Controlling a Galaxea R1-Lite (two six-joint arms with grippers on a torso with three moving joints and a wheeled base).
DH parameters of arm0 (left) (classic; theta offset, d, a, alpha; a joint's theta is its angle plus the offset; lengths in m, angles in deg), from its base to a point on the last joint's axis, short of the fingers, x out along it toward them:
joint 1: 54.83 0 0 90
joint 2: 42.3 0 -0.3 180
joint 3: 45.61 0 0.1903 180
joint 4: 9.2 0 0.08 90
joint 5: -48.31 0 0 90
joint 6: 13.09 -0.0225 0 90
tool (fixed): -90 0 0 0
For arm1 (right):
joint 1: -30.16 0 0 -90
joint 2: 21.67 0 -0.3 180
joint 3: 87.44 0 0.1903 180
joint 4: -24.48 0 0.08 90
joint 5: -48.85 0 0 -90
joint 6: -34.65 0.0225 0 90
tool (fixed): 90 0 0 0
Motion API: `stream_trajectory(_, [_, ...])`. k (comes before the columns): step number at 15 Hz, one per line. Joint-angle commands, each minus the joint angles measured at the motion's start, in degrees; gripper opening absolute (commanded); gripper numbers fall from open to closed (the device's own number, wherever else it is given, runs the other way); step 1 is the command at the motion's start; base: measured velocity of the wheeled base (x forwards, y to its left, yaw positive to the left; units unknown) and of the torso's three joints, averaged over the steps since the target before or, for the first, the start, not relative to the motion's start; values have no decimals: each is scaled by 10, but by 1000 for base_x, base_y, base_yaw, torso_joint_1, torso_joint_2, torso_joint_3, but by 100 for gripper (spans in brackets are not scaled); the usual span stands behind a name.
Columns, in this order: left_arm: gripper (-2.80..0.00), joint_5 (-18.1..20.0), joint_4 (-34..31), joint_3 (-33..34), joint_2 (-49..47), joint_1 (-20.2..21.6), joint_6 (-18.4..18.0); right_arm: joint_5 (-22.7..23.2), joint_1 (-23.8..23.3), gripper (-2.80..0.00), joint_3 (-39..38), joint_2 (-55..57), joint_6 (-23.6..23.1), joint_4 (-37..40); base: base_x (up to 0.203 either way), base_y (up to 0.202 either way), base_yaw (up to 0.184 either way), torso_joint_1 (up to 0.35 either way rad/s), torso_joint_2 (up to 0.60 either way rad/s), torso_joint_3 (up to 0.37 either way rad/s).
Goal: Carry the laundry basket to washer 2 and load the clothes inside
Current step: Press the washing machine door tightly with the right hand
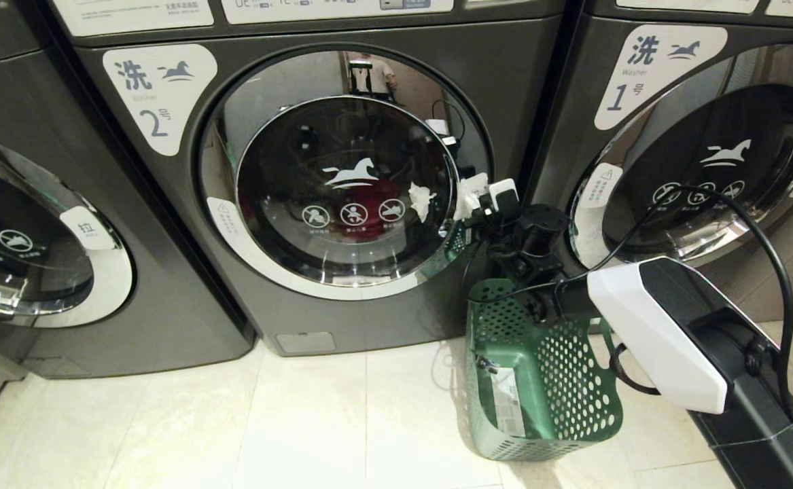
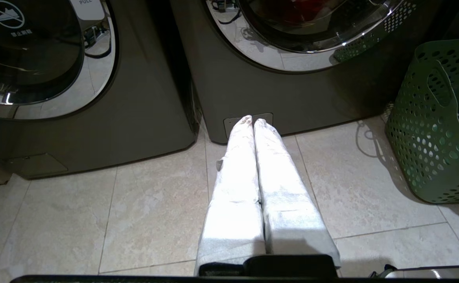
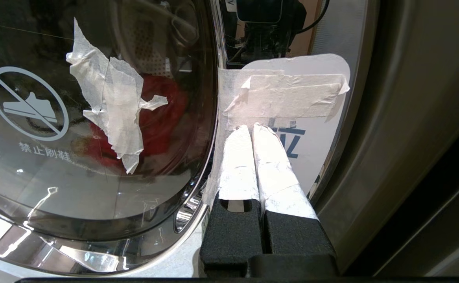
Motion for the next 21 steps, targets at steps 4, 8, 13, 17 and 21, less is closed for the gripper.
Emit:
stream_trajectory(4, [-280, 0, 0, 1, 0, 0, 2, 0, 1, -280, 0, -12, -3, -14, 0, 0, 0, 0, 0, 0])
stream_trajectory(8, [-280, 0, -1, 1, 0, 1, 14, 0, 2, -280, 0, -12, -3, -14, 0, 0, 0, 4, 0, -51])
stream_trajectory(13, [-280, 0, -1, 1, 0, 0, 14, 0, 2, -280, 0, -13, -3, -14, 0, 0, 0, 0, 0, -5])
stream_trajectory(17, [-280, -1, -1, 1, 0, 0, 15, 0, 2, -280, -1, -13, -3, -14, 0, 0, 0, 1, 3, -107])
stream_trajectory(21, [-280, -1, -2, 1, 0, 0, 15, -1, 3, -280, -10, -17, -4, -14, 0, 0, 0, 0, 0, -30])
